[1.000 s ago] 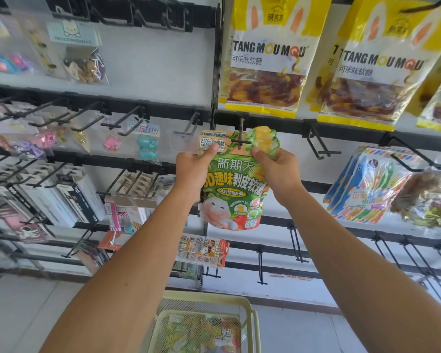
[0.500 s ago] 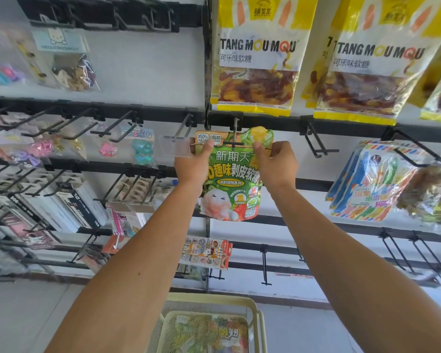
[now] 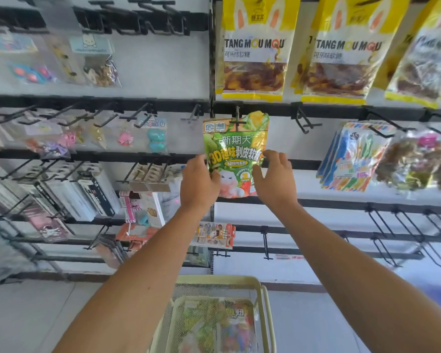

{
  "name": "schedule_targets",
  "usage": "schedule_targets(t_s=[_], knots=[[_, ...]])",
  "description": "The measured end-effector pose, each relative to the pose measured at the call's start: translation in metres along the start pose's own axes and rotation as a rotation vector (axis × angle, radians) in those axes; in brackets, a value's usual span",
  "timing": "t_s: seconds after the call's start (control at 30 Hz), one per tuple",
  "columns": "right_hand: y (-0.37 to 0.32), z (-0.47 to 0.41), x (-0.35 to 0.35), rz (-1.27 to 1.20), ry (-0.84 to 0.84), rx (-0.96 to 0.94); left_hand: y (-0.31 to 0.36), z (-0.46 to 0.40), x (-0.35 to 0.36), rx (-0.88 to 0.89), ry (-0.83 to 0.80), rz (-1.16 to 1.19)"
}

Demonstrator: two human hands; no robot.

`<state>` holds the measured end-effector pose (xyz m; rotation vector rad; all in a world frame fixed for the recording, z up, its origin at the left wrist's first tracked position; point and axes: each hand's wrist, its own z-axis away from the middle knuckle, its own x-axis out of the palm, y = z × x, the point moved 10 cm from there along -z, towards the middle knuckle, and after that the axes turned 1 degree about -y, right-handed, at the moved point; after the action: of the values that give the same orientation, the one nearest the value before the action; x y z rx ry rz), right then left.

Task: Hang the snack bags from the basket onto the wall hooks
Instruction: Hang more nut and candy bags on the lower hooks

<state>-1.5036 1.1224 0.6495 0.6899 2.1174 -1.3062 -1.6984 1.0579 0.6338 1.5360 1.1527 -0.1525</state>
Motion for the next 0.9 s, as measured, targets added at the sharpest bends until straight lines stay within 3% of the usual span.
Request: schedule_targets(t_s=[0.1,0.3,0.43,0.63,0.9], knots=[[-0.012,0.040,0.001,0.164,-0.087,-0.077,0.002,0.031,0.002,0.103,-0.093,-0.272],[-0.017,0.105,-0.004,0.380,-0.226,-0.189,0.000,0.096,0.001,0.227,-0.211,-0.526],[-0.009,0.152,-0.007,0.475,-0.296,-0.202,-0.006,0.145,-0.003,0.229,-0.242,-0.572],[0.013,0.234,-0.008,0.418,-0.384,-0.185,-0.019,0.228,-0.016,0.201,-0.312,-0.605],[0.030,0.334,0.022,0.386,-0.503,-0.118,-0.082,0.337,-0.014,0.073,-0.476,-0.626]])
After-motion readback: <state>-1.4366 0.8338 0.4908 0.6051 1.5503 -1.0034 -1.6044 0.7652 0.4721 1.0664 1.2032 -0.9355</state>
